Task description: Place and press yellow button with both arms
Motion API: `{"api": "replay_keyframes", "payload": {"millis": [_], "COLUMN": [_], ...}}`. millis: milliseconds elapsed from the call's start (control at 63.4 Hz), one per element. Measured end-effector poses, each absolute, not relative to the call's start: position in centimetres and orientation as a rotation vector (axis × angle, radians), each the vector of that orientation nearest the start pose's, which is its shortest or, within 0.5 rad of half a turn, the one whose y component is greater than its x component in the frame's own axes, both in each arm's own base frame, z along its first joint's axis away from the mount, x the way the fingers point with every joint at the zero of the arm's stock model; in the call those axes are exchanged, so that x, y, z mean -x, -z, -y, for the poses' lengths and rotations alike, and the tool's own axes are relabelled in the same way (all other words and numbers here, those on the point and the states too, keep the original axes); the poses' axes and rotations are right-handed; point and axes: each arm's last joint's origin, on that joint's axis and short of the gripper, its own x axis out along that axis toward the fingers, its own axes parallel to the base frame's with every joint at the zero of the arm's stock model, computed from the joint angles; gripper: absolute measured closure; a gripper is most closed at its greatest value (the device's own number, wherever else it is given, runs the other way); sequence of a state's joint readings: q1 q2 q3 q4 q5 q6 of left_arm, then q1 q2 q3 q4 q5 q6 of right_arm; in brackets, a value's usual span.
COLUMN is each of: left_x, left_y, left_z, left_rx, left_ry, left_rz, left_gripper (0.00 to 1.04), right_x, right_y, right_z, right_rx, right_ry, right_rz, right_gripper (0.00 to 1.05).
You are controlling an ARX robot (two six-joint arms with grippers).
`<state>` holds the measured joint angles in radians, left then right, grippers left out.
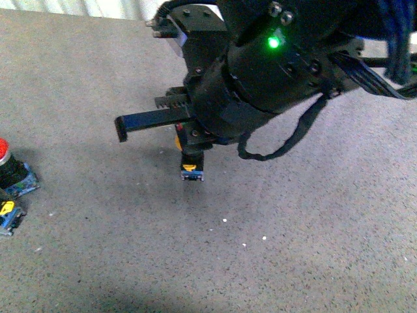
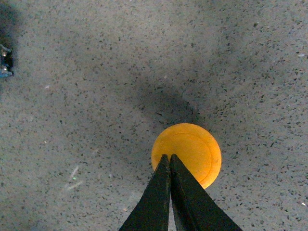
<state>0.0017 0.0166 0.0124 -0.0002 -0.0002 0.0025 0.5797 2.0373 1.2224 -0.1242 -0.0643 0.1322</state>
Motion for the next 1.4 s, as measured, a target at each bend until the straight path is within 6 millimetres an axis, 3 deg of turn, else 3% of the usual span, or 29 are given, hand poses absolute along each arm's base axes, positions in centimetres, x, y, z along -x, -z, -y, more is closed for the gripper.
{"api": "replay_keyframes", "payload": {"millis": [568, 789, 994, 1215, 1405], "left_x": [-9.8, -9.8, -9.8, -9.8, -9.8], "left_y": [-16.6, -16.6, -16.6, -16.6, -16.6], "left_z": [0.0, 0.0, 0.0, 0.0, 0.0], "left_rx": [-0.002, -0.002, -0.002, -0.002, -0.002], "left_ry": [-0.002, -0.002, -0.002, -0.002, -0.002], "left_rz": [-0.004, -0.004, -0.004, -0.004, -0.004], "left_gripper": [1.03, 1.03, 1.03, 1.03, 1.03], "right_x": [-34.2, -34.4, -34.8, -34.6, -33.4], "right_y": [-12.1, -13.2, -16.3, -21.9, -22.9], "right_z": [-22.4, -22.1, -21.1, -19.7, -16.0], "right_rx": [0.11, 0.064, 0.018, -0.041, 0.06], "right_ry": [-0.522, -0.526, -0.502, -0.497, -0.372], "right_rz": [-0.942, -0.902, -0.819, -0.636, -0.441], "right_gripper": [1.03, 1.03, 1.03, 1.03, 0.71]}}
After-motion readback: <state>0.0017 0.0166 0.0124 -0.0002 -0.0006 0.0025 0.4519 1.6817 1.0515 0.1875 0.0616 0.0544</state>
